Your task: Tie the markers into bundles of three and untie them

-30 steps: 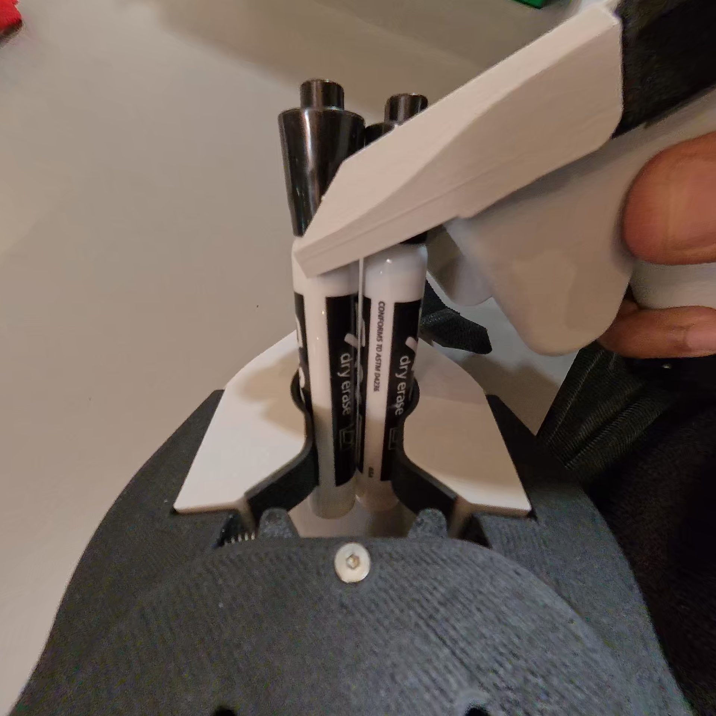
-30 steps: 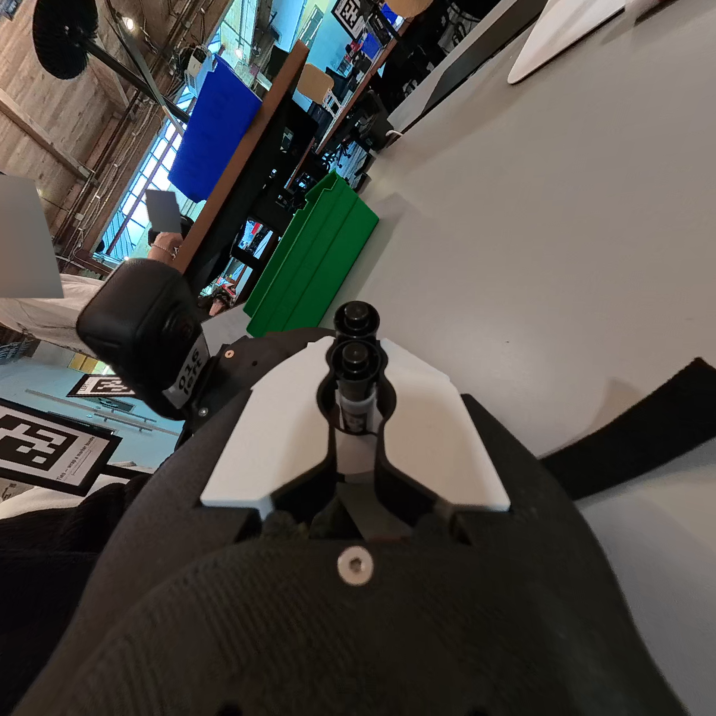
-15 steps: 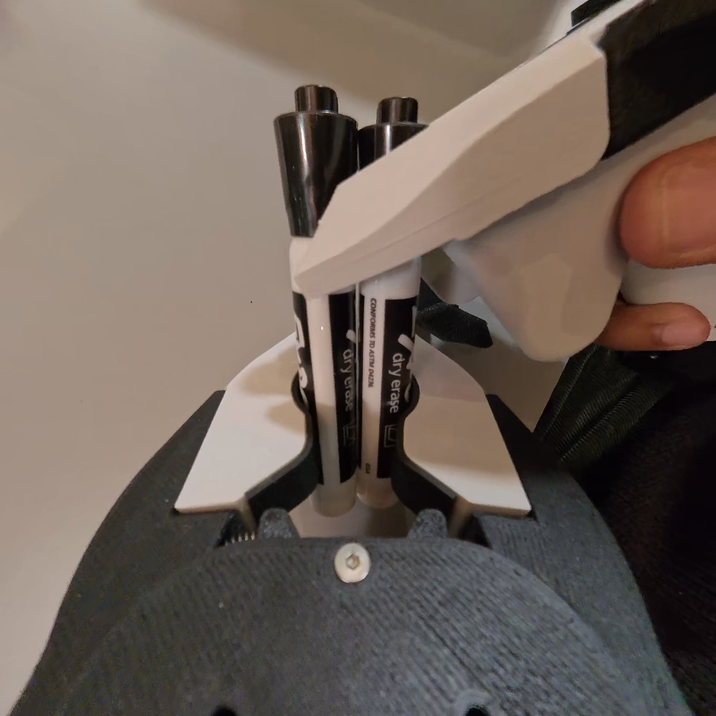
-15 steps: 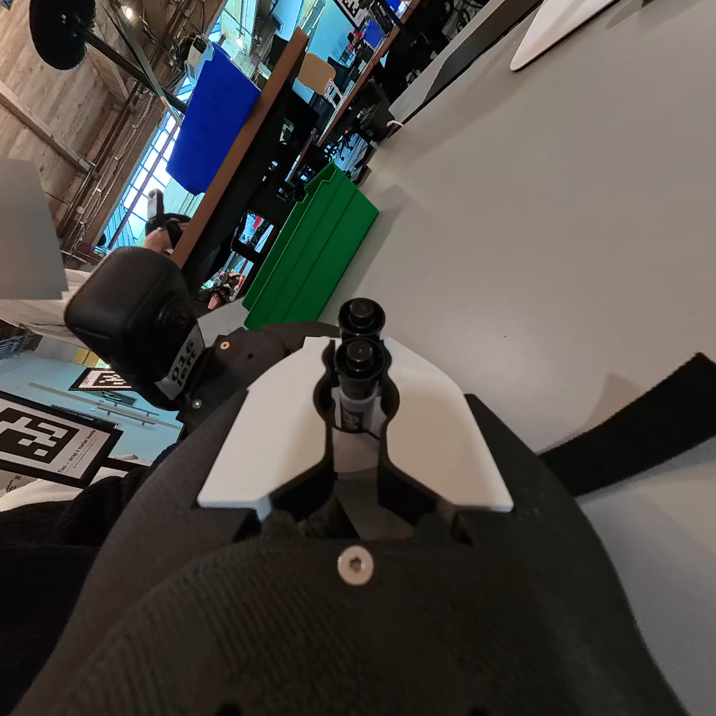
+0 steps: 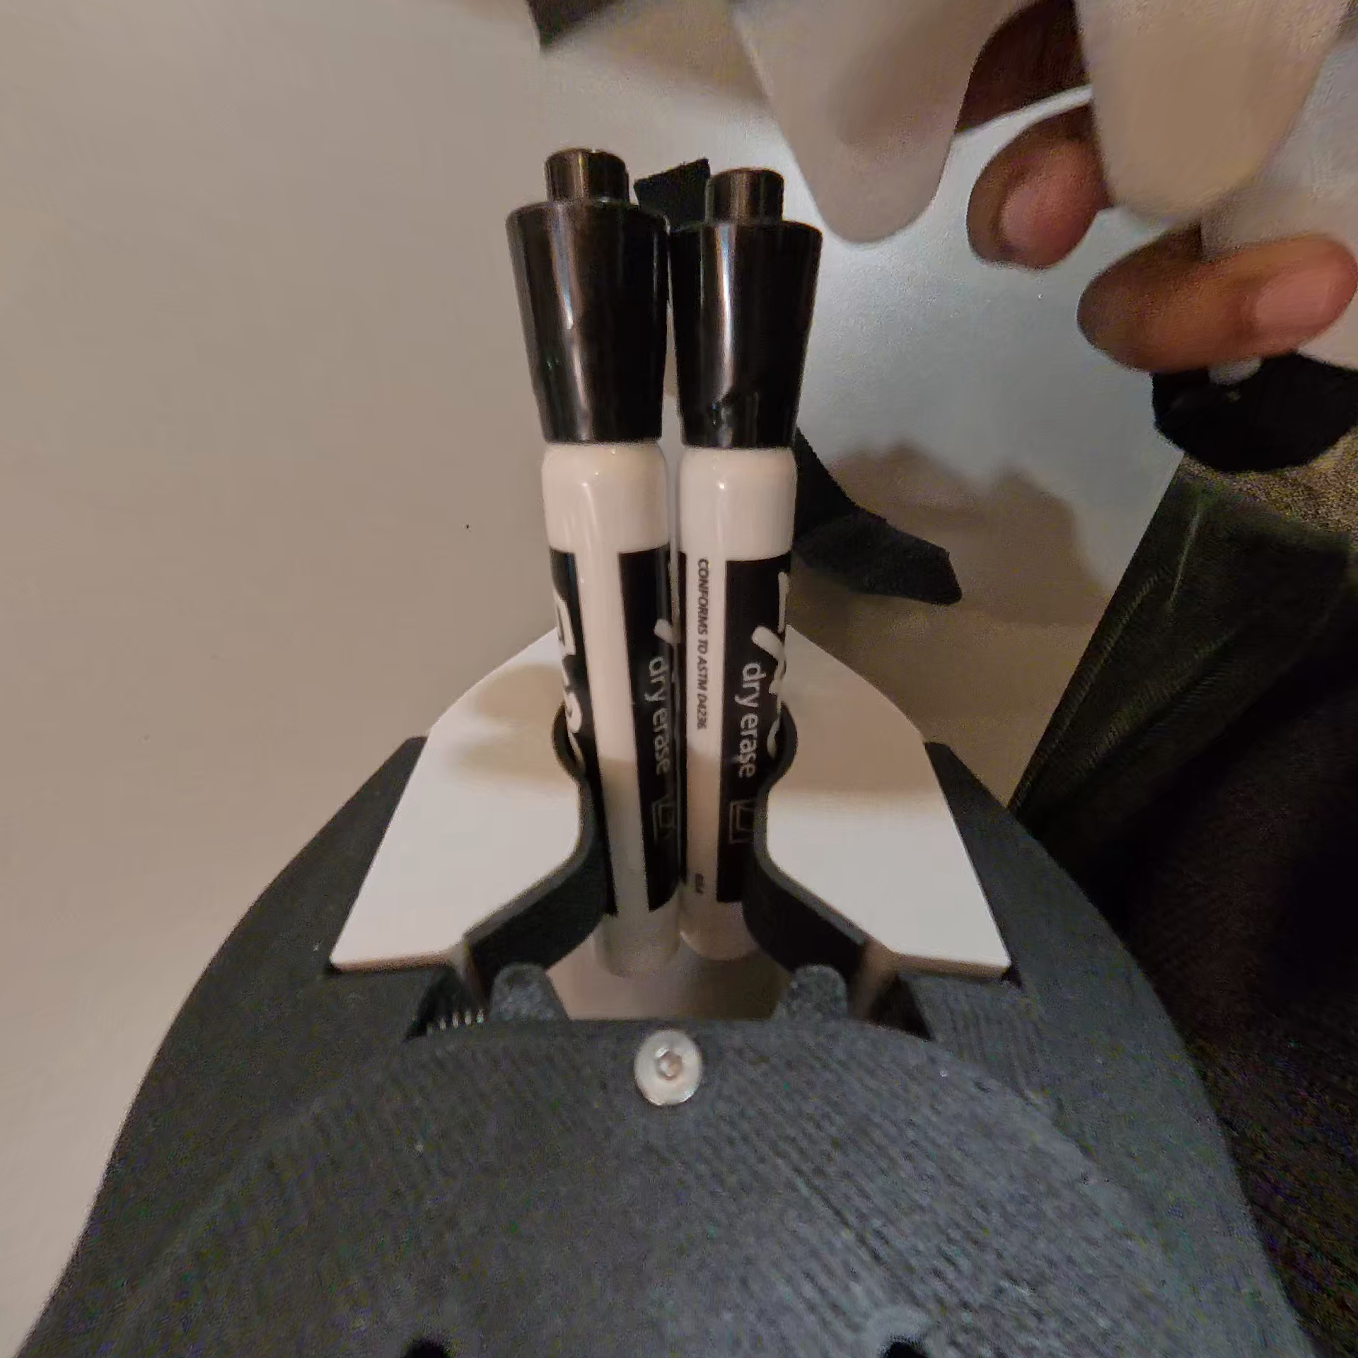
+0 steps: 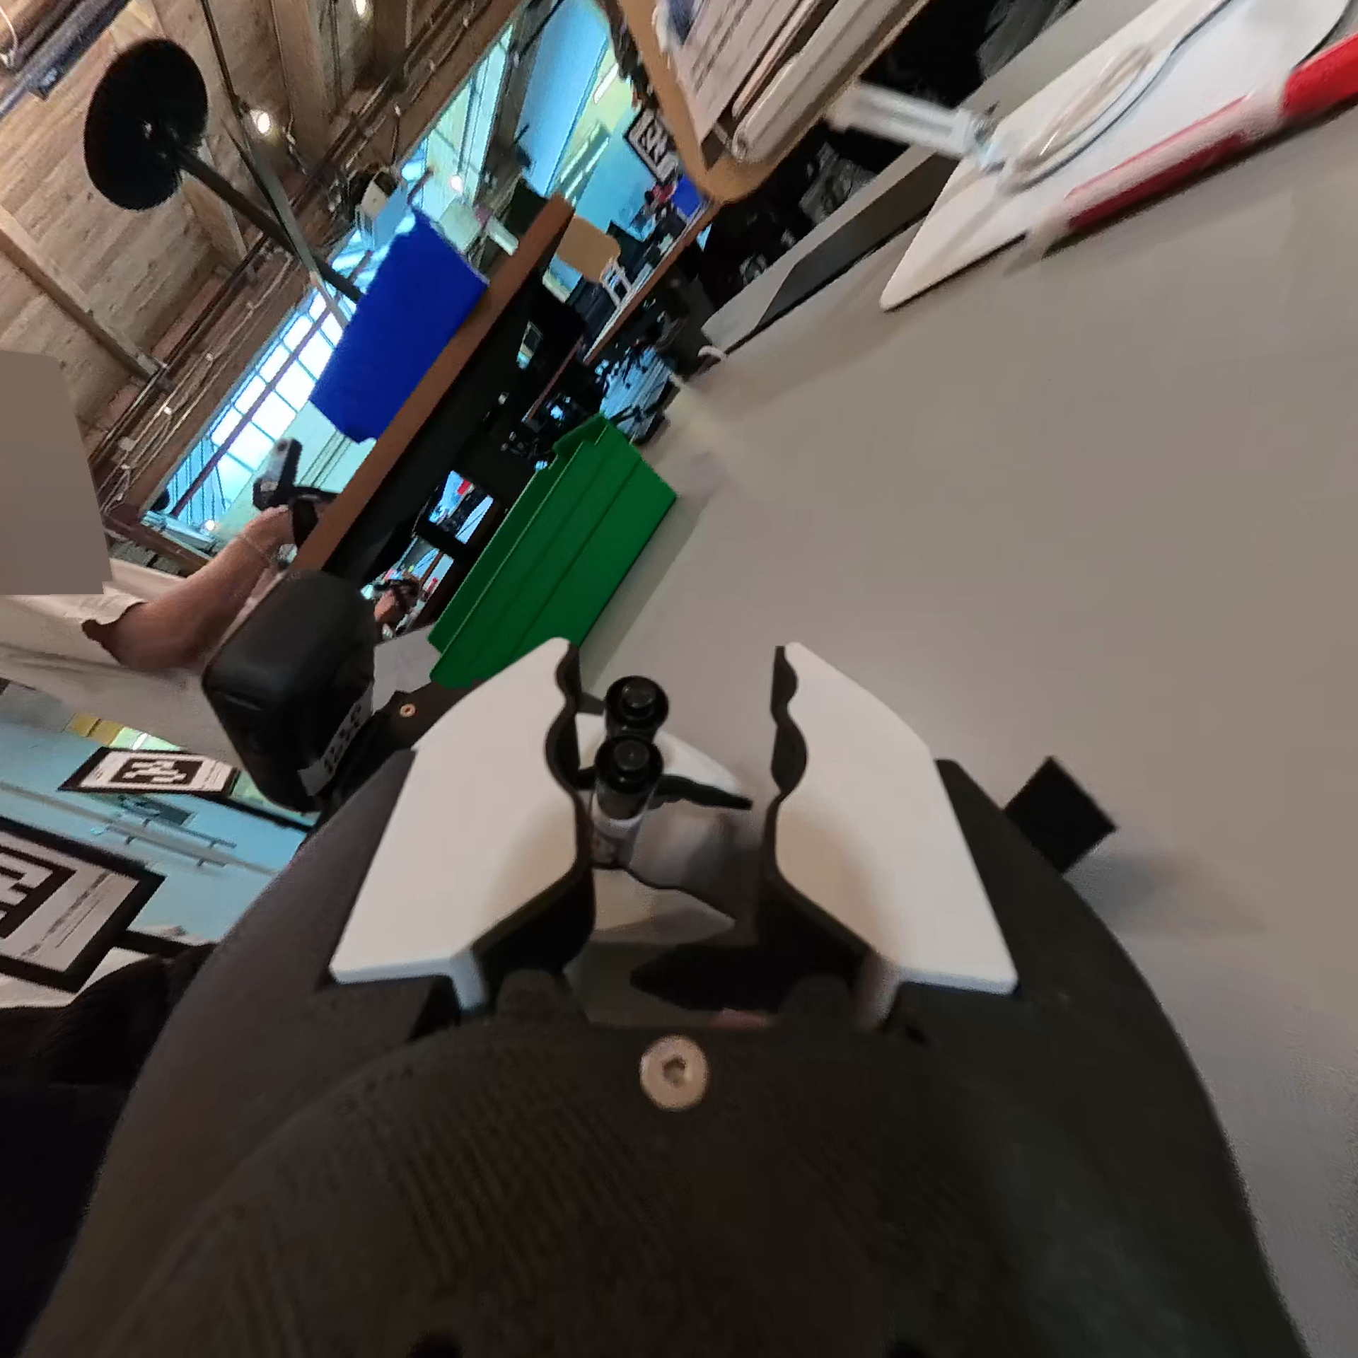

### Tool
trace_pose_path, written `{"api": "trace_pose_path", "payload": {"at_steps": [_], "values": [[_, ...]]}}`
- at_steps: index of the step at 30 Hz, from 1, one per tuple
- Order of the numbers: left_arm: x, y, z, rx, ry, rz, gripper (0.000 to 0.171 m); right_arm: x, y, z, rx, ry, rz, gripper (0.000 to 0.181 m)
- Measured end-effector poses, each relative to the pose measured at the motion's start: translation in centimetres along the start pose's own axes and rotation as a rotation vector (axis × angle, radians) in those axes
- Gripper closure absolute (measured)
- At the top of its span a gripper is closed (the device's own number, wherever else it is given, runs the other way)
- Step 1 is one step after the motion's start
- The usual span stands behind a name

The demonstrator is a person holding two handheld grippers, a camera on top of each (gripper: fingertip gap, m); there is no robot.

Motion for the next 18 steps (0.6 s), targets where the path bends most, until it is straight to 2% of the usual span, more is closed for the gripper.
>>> {"api": "trace_pose_path", "payload": {"at_steps": [6, 10, 12, 15, 16, 18], "values": [[0.2, -0.7, -0.7, 0.005, -0.015, -0.006, 0.126, -1.8, -1.1, 1.1, 0.028, -0.036, 0.065, 0.129], [0.3, -2.3, -3.0, -0.039, -0.039, 0.004, 0.126, -3.4, -1.5, 1.9, 0.086, -0.15, 0.074, 0.128], [0.3, -3.0, -3.9, 0.044, -0.012, 0.018, 0.126, -5.0, -1.2, 2.3, 0.109, -0.23, 0.067, 0.128], [1.6, -3.9, -5.0, 0.174, 0.177, -0.081, 0.125, -7.8, 0.7, 3.0, 0.136, -0.385, -0.034, 0.126], [2.2, -4.3, -4.9, 0.243, 0.258, -0.121, 0.126, -8.6, 1.7, 3.6, 0.166, -0.458, -0.094, 0.126], [2.8, -4.7, -5.6, 0.279, 0.338, -0.182, 0.126, -10.5, 4.2, 5.5, 0.257, -0.643, -0.216, 0.126]]}}
Point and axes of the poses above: each gripper's, where its closed fingertips meet, y out along the fingers, x out of its underside, z = x × y across the jaws, the point moved 5 cm from there along -y, back along the fingers, and after that the axes turned 5 degrees about y, right-handed, at the moved point
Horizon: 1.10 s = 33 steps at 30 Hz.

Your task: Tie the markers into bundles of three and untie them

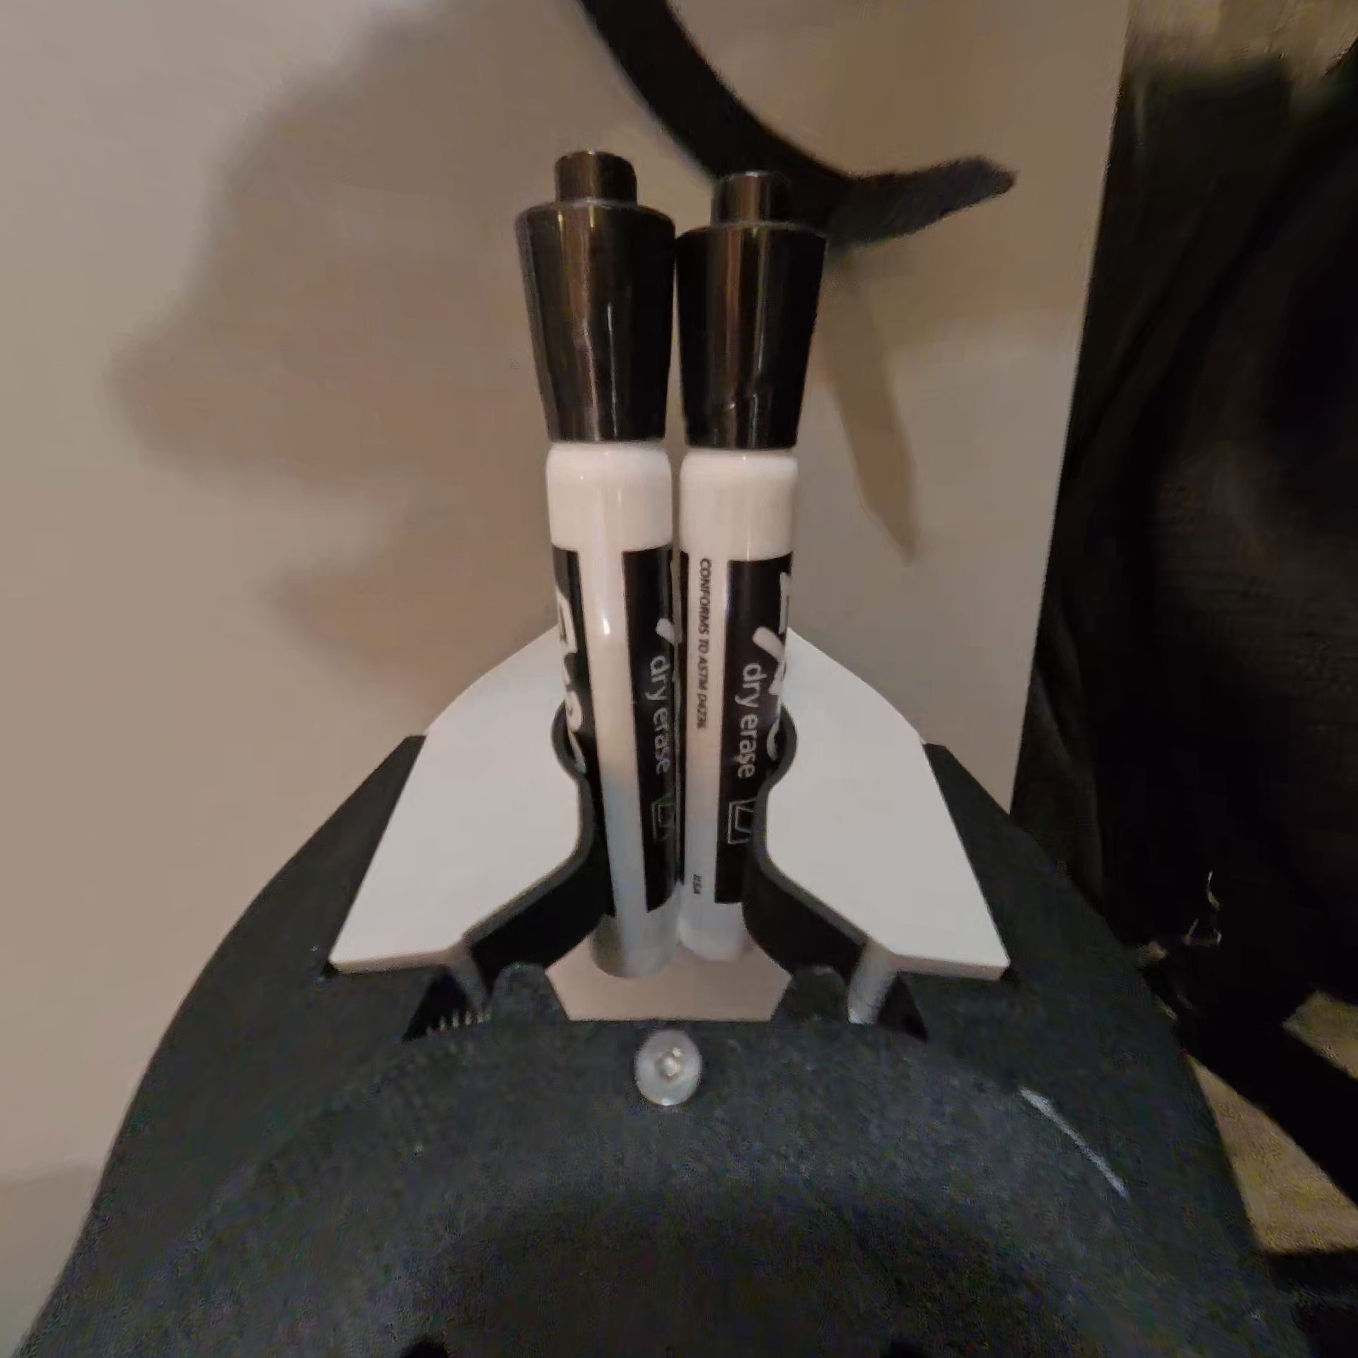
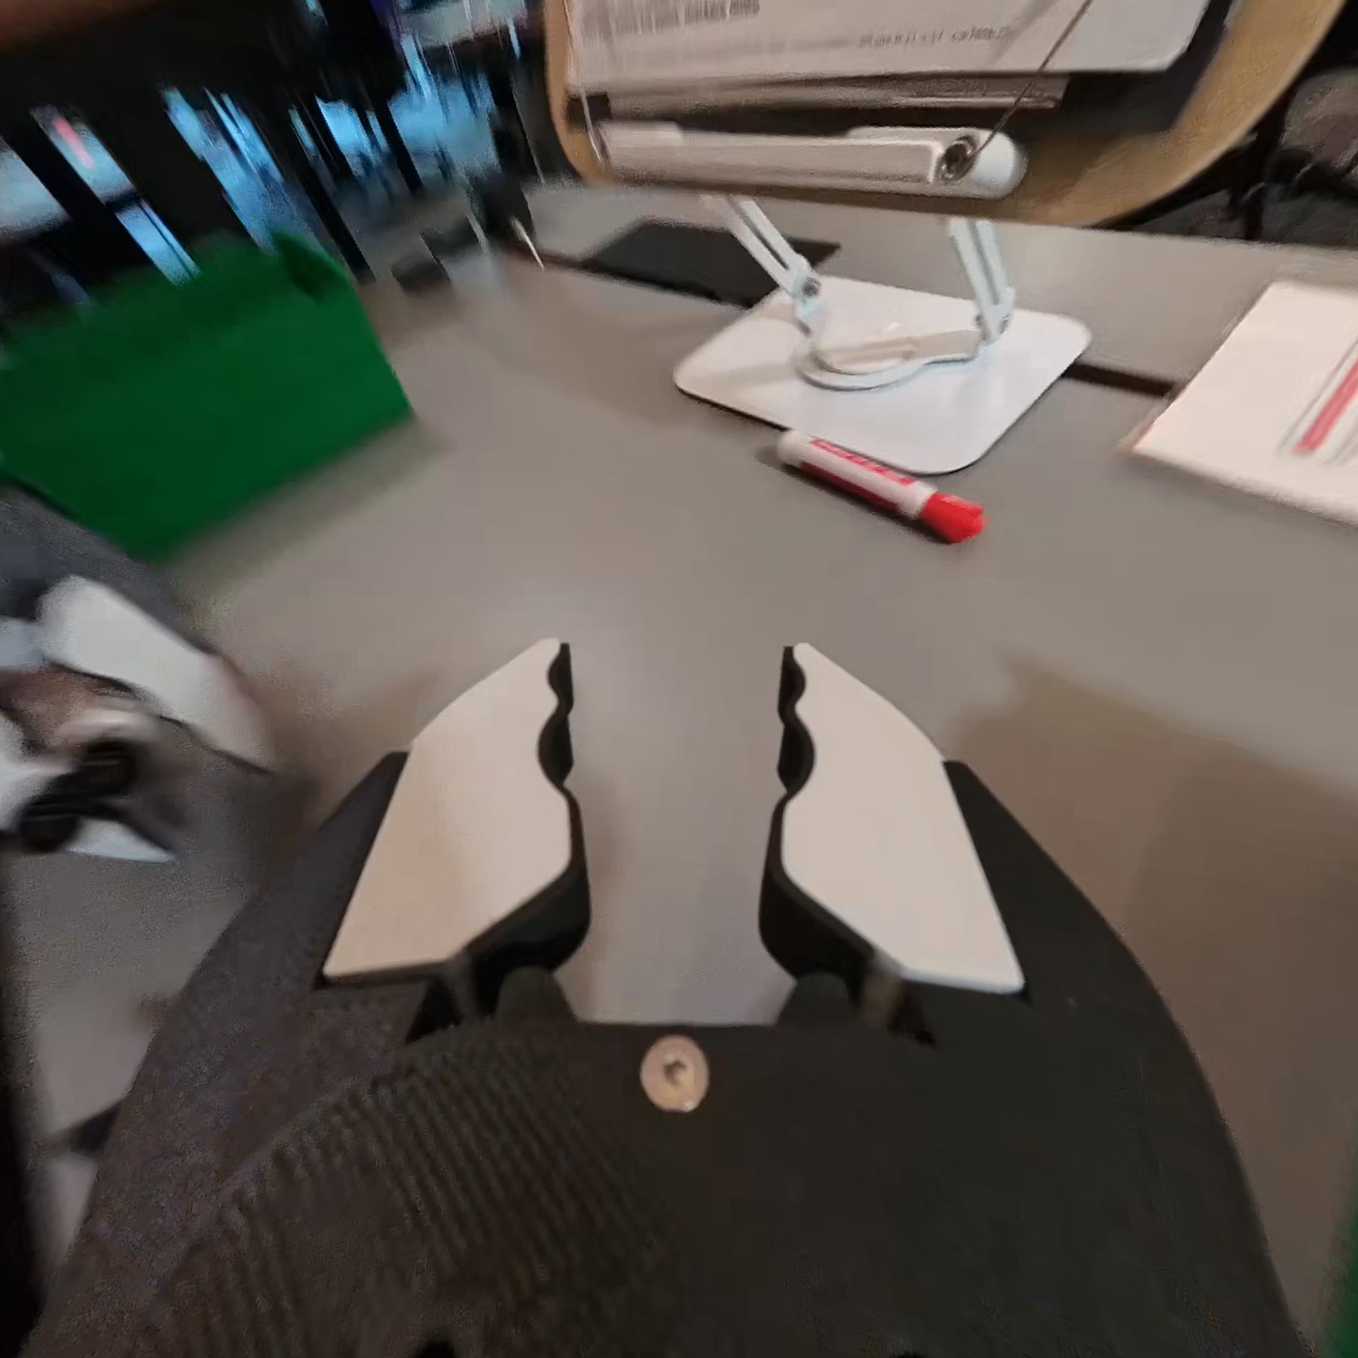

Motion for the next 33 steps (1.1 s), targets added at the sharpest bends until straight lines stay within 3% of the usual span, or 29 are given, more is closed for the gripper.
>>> {"api": "trace_pose_path", "payload": {"at_steps": [3, 8, 11, 14, 17, 22, 28, 33], "values": [[0.6, -0.7, -1.9, 0.001, -0.013, -0.076, 0.126, -1.5, 4.6, 3.5, 0.123, -0.318, -0.09, 0.135], [0.5, -1.5, -3.8, 0.064, -0.058, -0.02, 0.127, -1.7, 11.6, 7.6, 0.156, -0.62, -0.288, 0.139], [1.6, -1.5, -4.5, 0.105, -0.094, -0.042, 0.127, -2.0, 14.2, 9.6, 0.187, -0.66, -0.357, 0.136], [2.5, -1.2, -5.1, 0.13, -0.134, -0.031, 0.127, -1.6, 15.9, 10.9, 0.126, -0.621, -0.446, 0.139], [3.0, -0.8, -5.4, 0.136, -0.146, -0.033, 0.127, -1.2, 16.4, 11.3, 0.084, -0.596, -0.48, 0.16], [2.6, -0.5, -4.8, 0.111, -0.143, -0.059, 0.127, -1.0, 13.1, 7.6, 0.042, -0.604, -0.444, 0.164], [1.9, 0.2, -3.1, 0.128, -0.151, -0.097, 0.127, -2.5, 3.5, -2.6, -0.069, -0.784, -0.371, 0.165], [1.3, 0.8, -2.1, 0.144, -0.137, -0.122, 0.127, -1.5, -3.0, -7.4, -0.051, -0.923, -0.557, 0.165]]}}
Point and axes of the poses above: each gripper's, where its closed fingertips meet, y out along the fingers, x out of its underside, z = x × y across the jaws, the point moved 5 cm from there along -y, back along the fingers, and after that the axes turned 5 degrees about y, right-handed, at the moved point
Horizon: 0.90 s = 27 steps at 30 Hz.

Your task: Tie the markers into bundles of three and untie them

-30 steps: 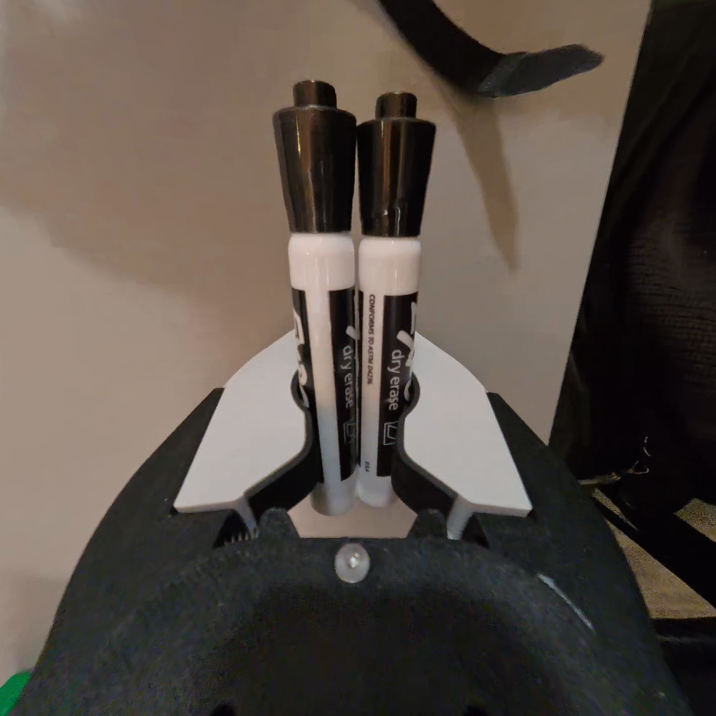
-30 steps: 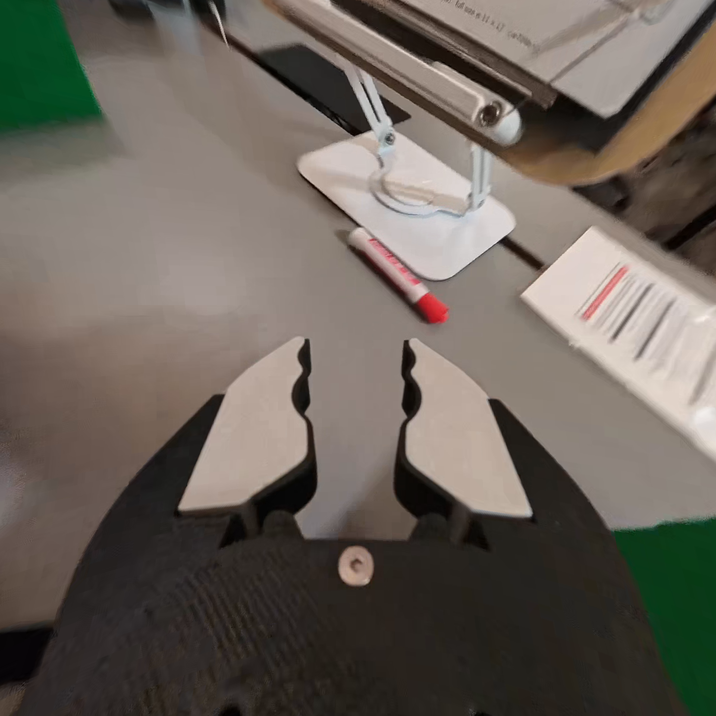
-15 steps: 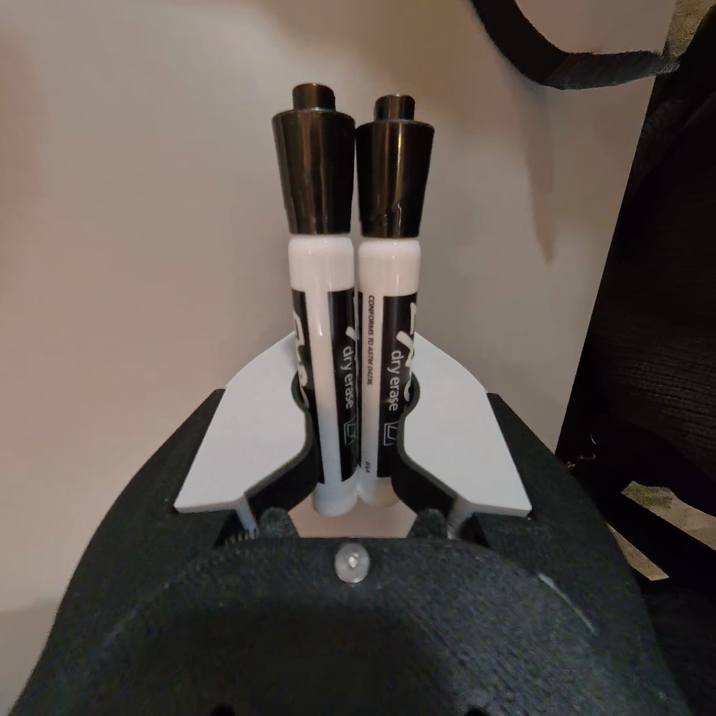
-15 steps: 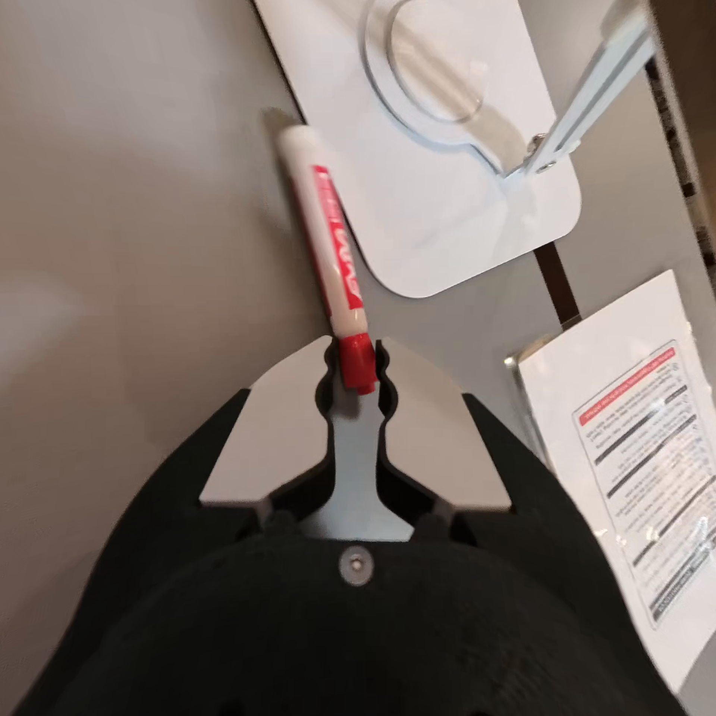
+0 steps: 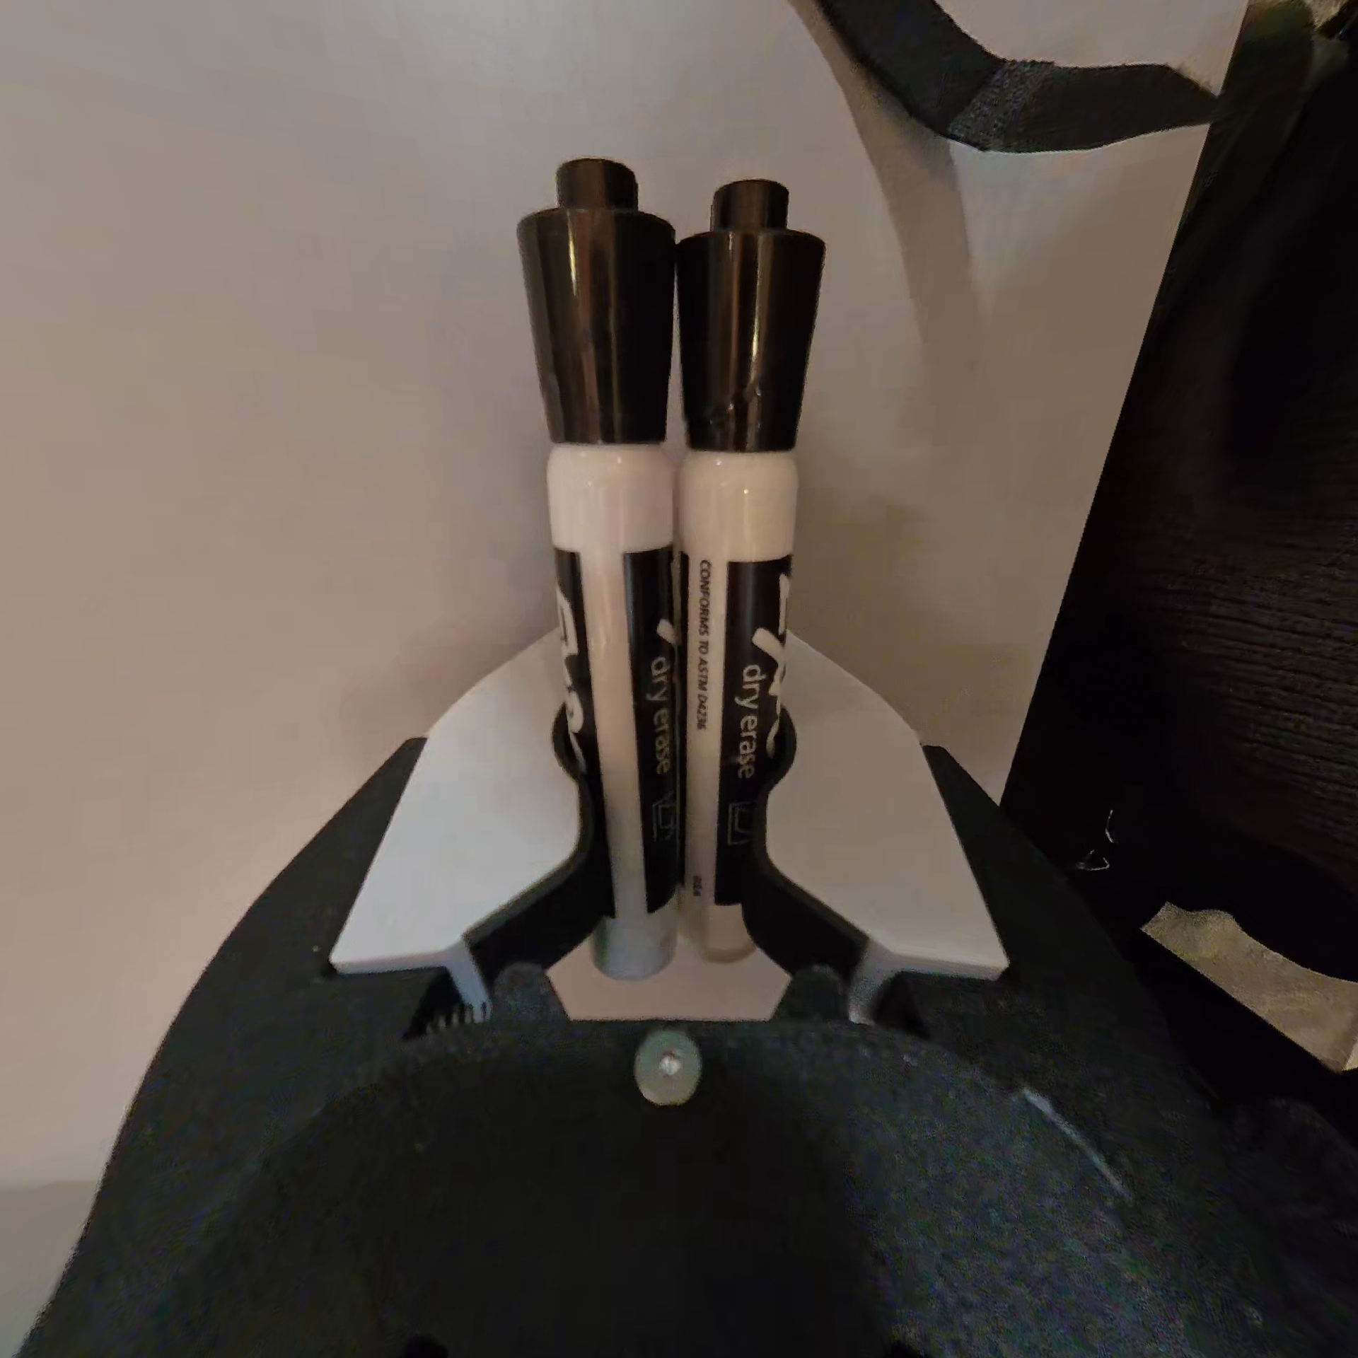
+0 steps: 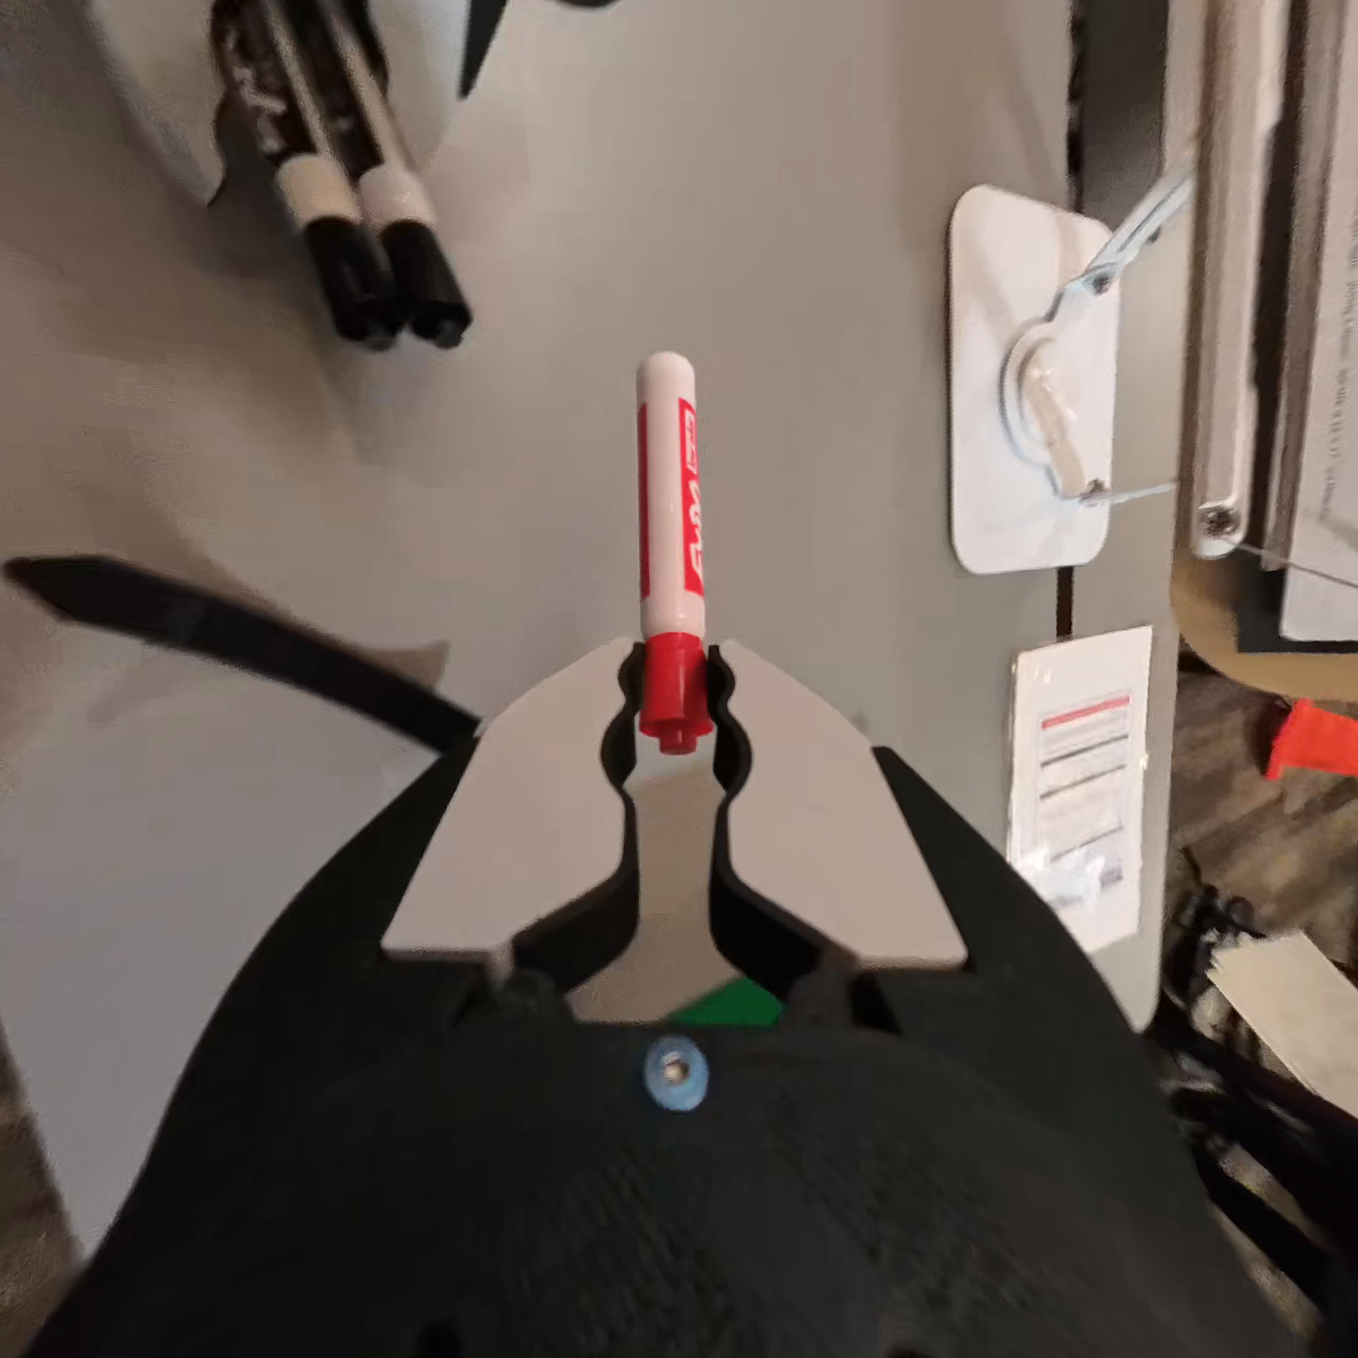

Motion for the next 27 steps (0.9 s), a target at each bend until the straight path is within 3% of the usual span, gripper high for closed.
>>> {"api": "trace_pose_path", "payload": {"at_steps": [7, 15, 27], "values": [[-1.9, -0.1, 1.9, -0.007, 0.078, 0.004, 0.127, -2.4, -2.2, -5.6, -0.092, -0.032, 0.09, 0.165], [-2.4, -0.1, 3.1, 0.001, 0.124, 0.04, 0.126, -4.9, -2.7, -7.6, -0.142, -0.053, 0.149, 0.164], [-2.7, -0.8, 3.6, -0.009, 0.157, 0.07, 0.126, -5.9, -1.4, -8.1, -0.212, -0.063, 0.199, 0.165]]}}
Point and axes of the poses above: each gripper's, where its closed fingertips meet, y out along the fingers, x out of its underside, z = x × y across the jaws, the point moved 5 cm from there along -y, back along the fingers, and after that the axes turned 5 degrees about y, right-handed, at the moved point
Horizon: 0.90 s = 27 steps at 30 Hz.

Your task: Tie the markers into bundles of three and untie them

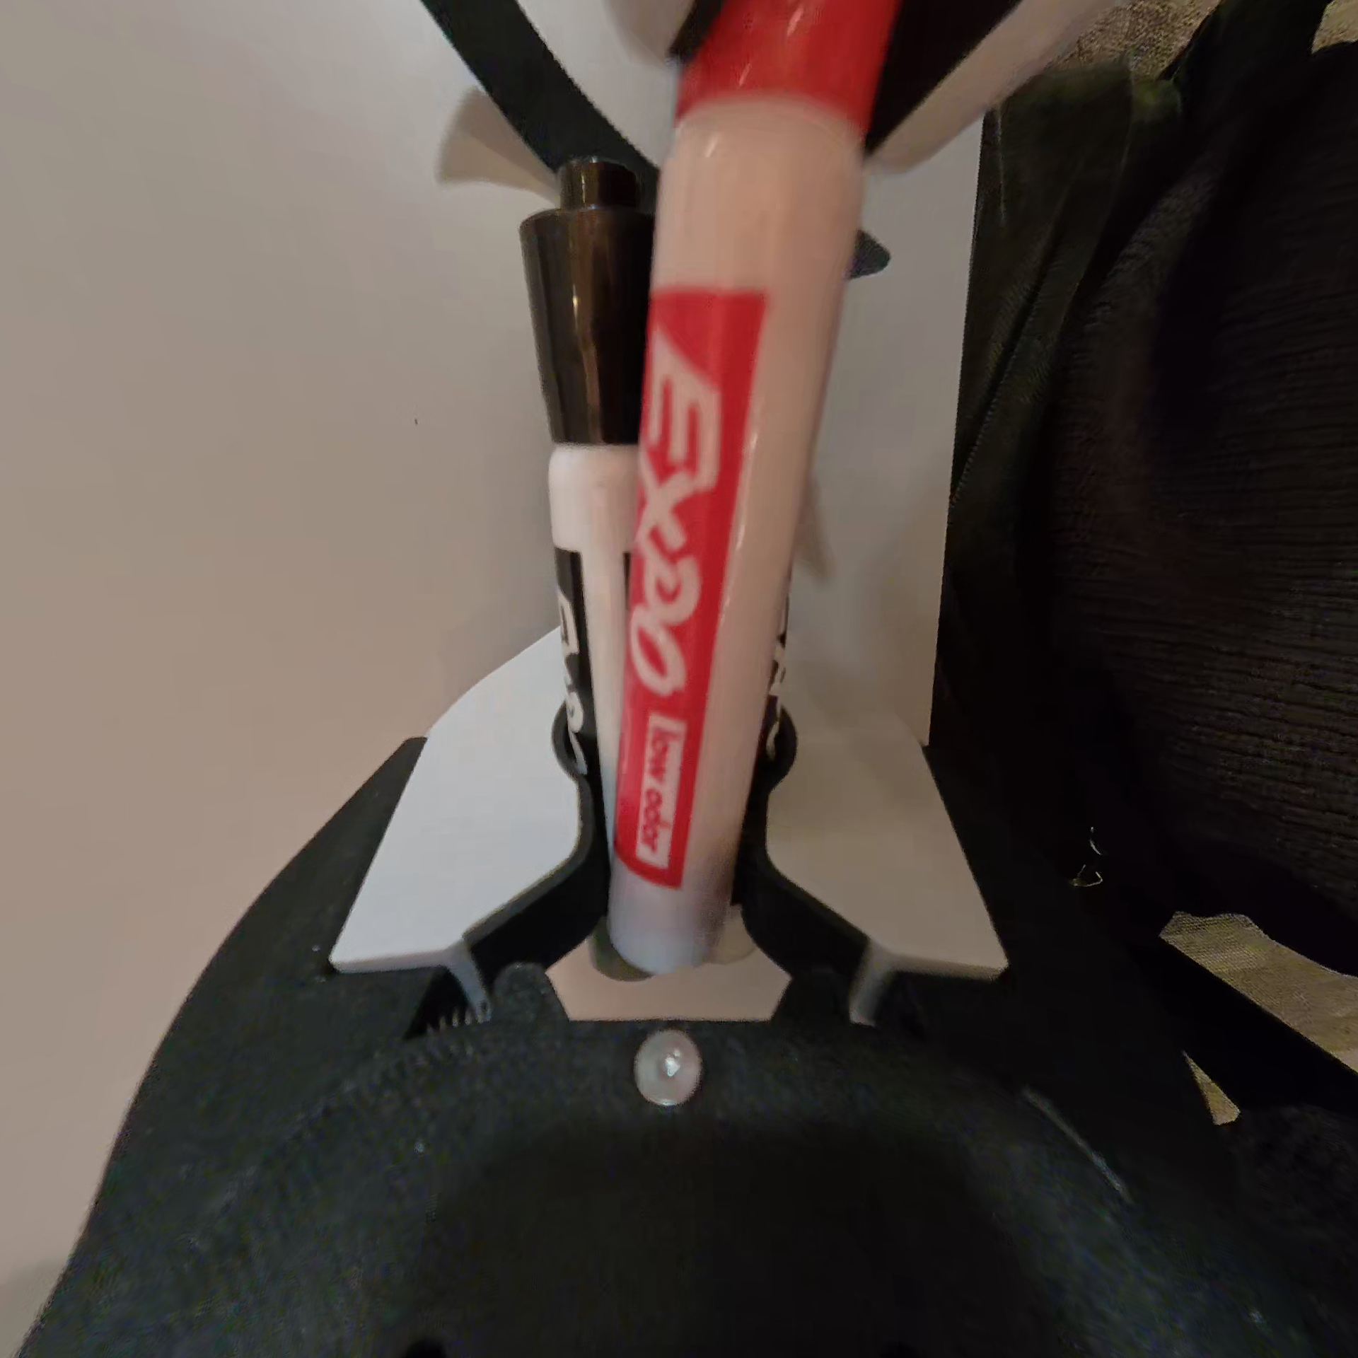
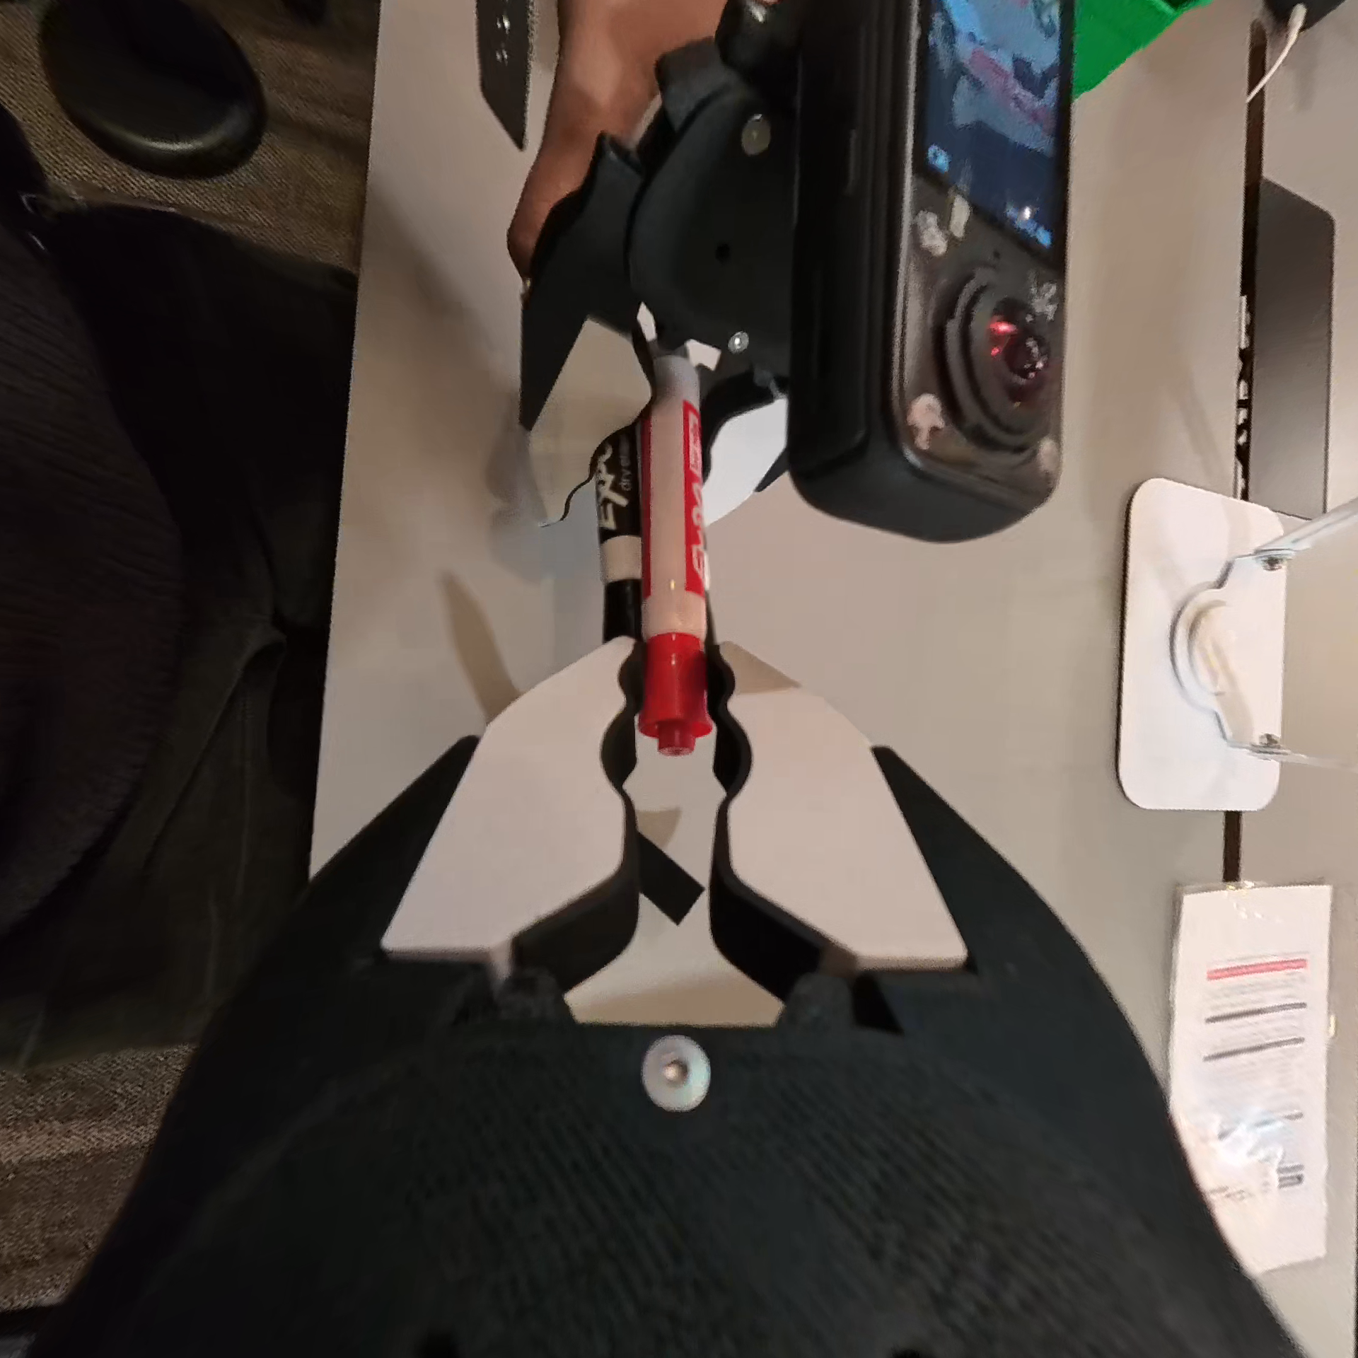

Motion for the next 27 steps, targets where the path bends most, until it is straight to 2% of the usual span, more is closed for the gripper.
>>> {"api": "trace_pose_path", "payload": {"at_steps": [4, 13, 18, 21, 25, 27], "values": [[-0.5, -0.1, 0.4, -0.007, 0.025, -0.003, 0.127, -0.1, 0.9, -0.2, -0.025, -0.003, 0.014, 0.165], [0.0, 0.1, 0.2, -0.001, 0.008, -0.01, 0.127, -0.2, 1.6, -0.3, 0.022, -0.026, 0.008, 0.164], [0.2, 0.1, 0.0, -0.008, 0.001, -0.015, 0.127, -0.3, 0.6, 0.1, 0.047, 0.023, 0.053, 0.153], [0.6, 0.1, -0.2, -0.022, -0.013, -0.024, 0.127, 0.2, -0.4, 0.6, 0.085, 0.151, 0.143, 0.151], [1.2, 0.3, -0.6, -0.047, -0.029, -0.063, 0.127, 2.3, -0.8, 1.8, 0.193, 0.511, 0.364, 0.159], [1.4, 0.4, -0.6, -0.052, -0.03, -0.083, 0.127, 4.3, -0.3, 2.0, 0.276, 0.672, 0.422, 0.169]]}}
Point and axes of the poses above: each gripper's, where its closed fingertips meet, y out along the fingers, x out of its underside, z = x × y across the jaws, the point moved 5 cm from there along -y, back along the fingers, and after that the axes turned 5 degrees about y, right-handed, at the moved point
